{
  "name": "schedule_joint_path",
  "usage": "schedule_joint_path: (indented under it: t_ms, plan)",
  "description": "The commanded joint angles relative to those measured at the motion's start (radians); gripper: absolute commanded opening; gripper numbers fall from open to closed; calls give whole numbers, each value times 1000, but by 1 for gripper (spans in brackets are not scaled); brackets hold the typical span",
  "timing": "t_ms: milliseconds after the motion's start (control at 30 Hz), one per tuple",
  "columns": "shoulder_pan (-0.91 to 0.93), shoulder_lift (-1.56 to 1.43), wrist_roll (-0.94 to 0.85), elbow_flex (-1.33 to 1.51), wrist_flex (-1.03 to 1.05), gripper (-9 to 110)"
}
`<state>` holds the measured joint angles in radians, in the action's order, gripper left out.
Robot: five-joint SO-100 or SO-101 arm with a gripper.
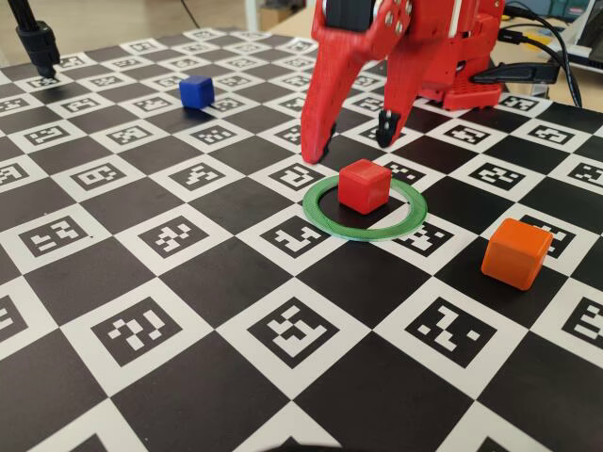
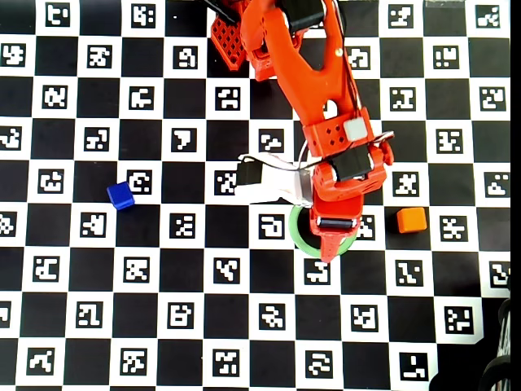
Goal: Grab the red cube then put it in the green circle then put the blue cube on top and finally the orange cube on top
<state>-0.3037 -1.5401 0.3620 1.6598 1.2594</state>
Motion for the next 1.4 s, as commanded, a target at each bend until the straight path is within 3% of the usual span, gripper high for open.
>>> schedule_joint_path:
  t_ms: [0,333,467,1367]
  plan:
    - [28,-133,-18,-115,55,42]
    - [117,-164,-132,-256,268,42]
    - [239,-181,-299,-287,351,42]
    - [864,-86,-899,-357,422,48]
